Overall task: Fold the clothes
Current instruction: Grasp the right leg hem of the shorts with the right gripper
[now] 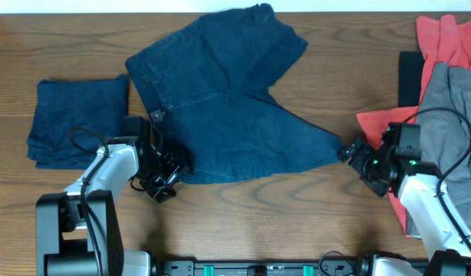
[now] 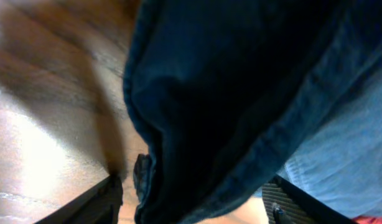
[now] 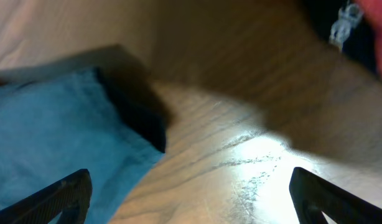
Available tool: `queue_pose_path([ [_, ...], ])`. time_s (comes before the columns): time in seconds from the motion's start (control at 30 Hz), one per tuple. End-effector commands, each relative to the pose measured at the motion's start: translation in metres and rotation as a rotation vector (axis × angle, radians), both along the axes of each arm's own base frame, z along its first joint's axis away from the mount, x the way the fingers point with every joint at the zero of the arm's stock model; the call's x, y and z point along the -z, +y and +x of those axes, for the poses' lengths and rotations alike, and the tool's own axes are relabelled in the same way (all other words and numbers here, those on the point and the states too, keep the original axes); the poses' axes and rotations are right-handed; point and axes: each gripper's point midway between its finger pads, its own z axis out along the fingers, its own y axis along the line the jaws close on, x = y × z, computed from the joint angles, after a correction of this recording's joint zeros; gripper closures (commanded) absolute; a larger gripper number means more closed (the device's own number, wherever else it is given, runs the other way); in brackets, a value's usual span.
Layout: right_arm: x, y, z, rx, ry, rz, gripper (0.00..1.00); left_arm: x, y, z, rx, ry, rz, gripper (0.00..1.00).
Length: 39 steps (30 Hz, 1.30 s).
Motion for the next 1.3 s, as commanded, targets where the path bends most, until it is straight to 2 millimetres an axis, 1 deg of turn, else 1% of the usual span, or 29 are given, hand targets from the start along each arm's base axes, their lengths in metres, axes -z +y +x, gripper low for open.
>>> queue_pose_path([
  [0.0,0.007,0.005,-0.002,0.055,0.003,0.038,0.04,0.01,0.006,-0.003,-0.022,0.011,0.056,0.36],
  [0.07,0.008,0.007,-0.001,0.048,-0.012,0.037,0.07,0.011,0.01,0.0,-0.022,0.0,0.081,0.54],
  [0.13,0.009,0.009,0.0,0.04,-0.02,0.035,0.08,0.012,0.013,0.002,-0.022,-0.009,0.096,0.67],
  [0.2,0.011,0.011,-0.001,0.048,-0.013,0.033,0.08,0.012,0.013,0.002,-0.022,-0.01,0.096,0.72],
  [0.3,0.013,0.014,0.001,0.053,-0.029,0.024,0.09,0.012,0.013,0.0,-0.022,-0.001,0.095,0.87],
  [0.33,0.013,0.016,0.002,0.055,-0.033,0.026,0.1,0.012,0.013,-0.001,-0.021,0.002,0.095,0.89],
  [0.37,0.014,0.018,0.001,0.063,-0.03,0.028,0.11,0.012,0.013,-0.001,-0.021,0.006,0.095,0.94],
  [0.5,0.018,0.023,-0.002,0.095,-0.01,0.026,0.16,0.012,0.013,-0.003,-0.02,0.014,0.096,0.94],
  [0.57,0.018,0.028,-0.004,0.094,-0.001,0.035,0.2,0.012,0.013,-0.005,-0.017,0.019,0.096,0.94],
  [0.7,0.021,0.039,-0.012,0.098,0.034,0.042,0.25,0.012,0.013,-0.007,-0.01,0.025,0.099,0.94],
  [0.87,0.023,0.033,-0.012,0.154,0.037,-0.023,0.32,0.012,0.013,-0.01,-0.005,0.036,0.098,0.94],
  [1.07,0.023,0.033,-0.011,0.178,0.03,-0.046,0.45,0.012,0.013,-0.018,-0.003,0.07,0.097,0.94],
  [1.27,0.029,0.039,-0.008,0.161,0.031,-0.047,0.46,0.011,0.013,-0.022,-0.002,0.087,0.097,0.94],
])
